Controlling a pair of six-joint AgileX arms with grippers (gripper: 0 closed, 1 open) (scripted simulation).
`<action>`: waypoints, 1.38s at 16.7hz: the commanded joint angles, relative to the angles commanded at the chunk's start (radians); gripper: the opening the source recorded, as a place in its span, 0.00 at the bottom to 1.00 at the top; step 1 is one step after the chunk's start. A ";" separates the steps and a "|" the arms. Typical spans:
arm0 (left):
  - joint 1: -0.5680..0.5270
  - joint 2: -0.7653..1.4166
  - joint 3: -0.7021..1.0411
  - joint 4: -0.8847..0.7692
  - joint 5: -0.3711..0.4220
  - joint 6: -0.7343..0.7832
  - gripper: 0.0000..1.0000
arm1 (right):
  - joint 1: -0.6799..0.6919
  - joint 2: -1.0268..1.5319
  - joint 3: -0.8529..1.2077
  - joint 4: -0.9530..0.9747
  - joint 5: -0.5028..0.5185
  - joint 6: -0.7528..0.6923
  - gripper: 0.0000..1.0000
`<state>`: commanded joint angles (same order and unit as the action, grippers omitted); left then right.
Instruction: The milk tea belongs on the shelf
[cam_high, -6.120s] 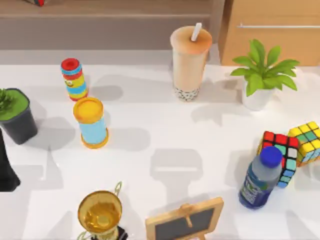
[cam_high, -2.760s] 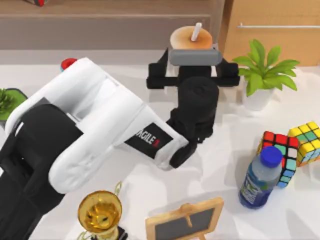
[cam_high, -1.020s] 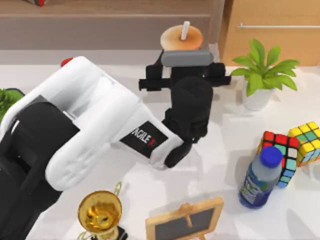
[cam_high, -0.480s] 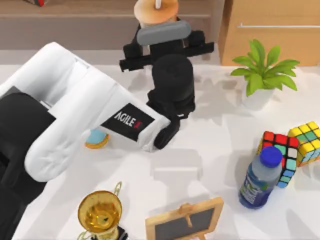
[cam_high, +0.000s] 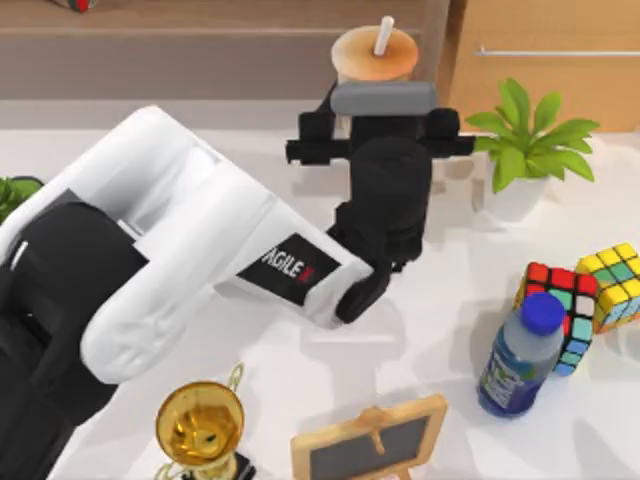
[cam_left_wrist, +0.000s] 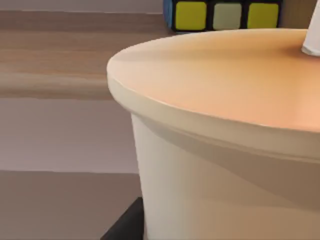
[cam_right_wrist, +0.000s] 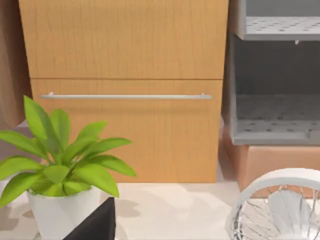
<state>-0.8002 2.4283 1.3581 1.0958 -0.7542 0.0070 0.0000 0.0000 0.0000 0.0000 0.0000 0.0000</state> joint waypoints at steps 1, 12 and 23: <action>-0.007 0.003 -0.001 -0.010 0.003 0.000 0.00 | 0.000 0.000 0.000 0.000 0.000 0.000 1.00; 0.039 -0.111 -0.086 -0.105 0.049 -0.075 0.00 | 0.000 0.000 0.000 0.000 0.000 0.000 1.00; 0.201 -0.391 0.121 -0.505 0.156 -0.025 0.00 | 0.000 0.000 0.000 0.000 0.000 0.000 1.00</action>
<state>-0.5992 2.0377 1.4792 0.5904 -0.5982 -0.0176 0.0000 0.0000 0.0000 0.0000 0.0000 0.0000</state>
